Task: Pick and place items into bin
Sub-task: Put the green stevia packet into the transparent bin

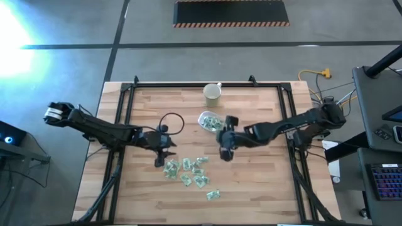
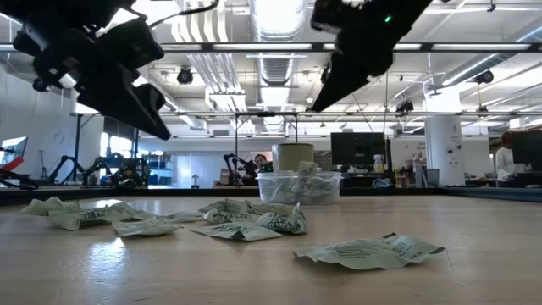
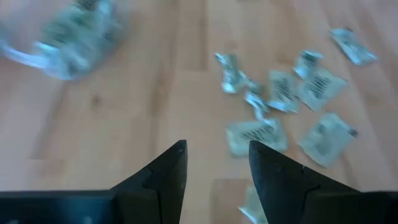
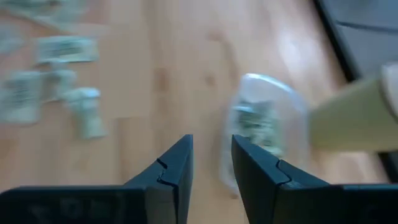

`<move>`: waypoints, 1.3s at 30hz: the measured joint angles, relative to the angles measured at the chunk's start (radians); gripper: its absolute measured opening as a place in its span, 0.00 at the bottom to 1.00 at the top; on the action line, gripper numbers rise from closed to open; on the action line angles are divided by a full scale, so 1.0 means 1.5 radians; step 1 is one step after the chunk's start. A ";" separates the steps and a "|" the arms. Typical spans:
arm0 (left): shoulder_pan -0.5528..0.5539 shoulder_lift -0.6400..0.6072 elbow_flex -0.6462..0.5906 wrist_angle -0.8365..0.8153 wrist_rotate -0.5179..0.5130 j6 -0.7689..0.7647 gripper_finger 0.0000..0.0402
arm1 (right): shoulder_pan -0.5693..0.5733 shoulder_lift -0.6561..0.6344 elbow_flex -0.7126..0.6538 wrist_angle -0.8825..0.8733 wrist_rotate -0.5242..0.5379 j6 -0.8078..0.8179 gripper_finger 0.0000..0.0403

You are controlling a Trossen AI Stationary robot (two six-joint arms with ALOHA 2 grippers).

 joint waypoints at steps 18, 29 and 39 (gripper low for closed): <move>-0.025 0.179 0.010 0.004 0.105 -0.030 0.39 | 0.150 -0.003 -0.013 0.001 -0.032 -0.007 0.17; -0.026 0.242 0.025 0.013 0.075 -0.031 0.38 | 0.149 -0.003 -0.015 0.001 -0.032 -0.006 0.17; -0.025 0.229 0.022 0.014 0.065 -0.030 0.28 | 0.149 -0.003 -0.018 0.001 -0.032 -0.006 0.16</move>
